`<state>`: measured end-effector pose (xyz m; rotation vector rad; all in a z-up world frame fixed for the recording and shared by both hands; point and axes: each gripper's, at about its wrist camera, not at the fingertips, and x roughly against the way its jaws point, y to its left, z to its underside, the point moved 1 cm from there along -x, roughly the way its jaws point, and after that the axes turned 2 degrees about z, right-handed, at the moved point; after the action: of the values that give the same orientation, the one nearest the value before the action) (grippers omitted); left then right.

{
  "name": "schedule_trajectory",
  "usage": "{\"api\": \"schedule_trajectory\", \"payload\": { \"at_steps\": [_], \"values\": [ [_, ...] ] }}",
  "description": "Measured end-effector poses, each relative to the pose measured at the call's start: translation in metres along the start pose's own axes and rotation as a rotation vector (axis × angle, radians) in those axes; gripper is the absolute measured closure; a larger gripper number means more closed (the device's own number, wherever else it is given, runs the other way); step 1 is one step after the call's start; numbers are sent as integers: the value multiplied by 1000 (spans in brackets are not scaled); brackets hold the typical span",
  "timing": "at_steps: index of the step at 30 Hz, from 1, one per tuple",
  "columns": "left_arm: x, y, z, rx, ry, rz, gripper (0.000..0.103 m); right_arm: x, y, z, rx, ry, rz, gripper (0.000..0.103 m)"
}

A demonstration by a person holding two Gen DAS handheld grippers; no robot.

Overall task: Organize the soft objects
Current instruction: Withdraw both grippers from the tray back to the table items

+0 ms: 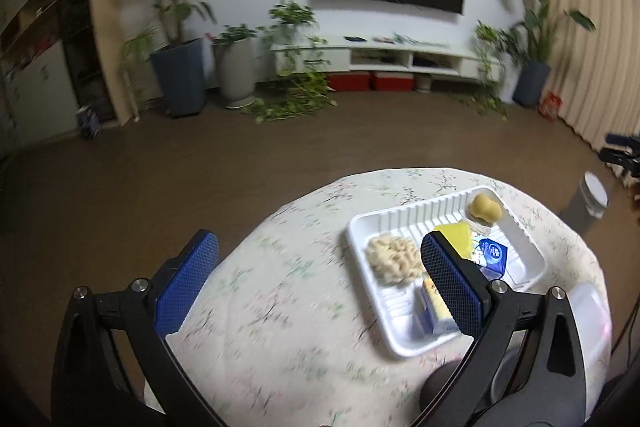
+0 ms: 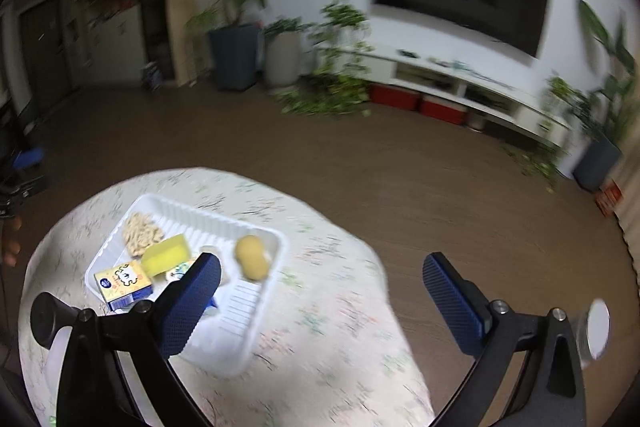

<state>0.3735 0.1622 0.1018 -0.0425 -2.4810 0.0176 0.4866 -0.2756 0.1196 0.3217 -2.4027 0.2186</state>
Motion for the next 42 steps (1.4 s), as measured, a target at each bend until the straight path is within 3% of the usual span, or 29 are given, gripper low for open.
{"api": "schedule_trajectory", "payload": {
  "at_steps": [11, 14, 21, 26, 32, 38, 42],
  "values": [
    [102, 44, 81, 82, -43, -111, 0, 107, -82, 78, -233, -35, 110, 0],
    [134, 46, 110, 75, -55, -149, 0, 136, -90, 112, -272, -42, 113, 0],
    [201, 30, 185, 105, -58, -153, 0, 183, -75, 203, -309, -7, 82, 0],
    [242, -4, 227, 106, -53, -96, 0, 214, -40, 263, -320, 22, 30, 0],
    [269, -81, 260, 44, -87, 4, 0, 248, 28, 300, -267, -1, -70, 0],
    [246, -157, 283, -5, -42, 127, 0, 238, 125, 320, -140, 26, -180, 0],
    [222, -184, 284, -3, -11, 167, 0, 217, 174, 325, -71, 40, -188, 0]
  ]
}}
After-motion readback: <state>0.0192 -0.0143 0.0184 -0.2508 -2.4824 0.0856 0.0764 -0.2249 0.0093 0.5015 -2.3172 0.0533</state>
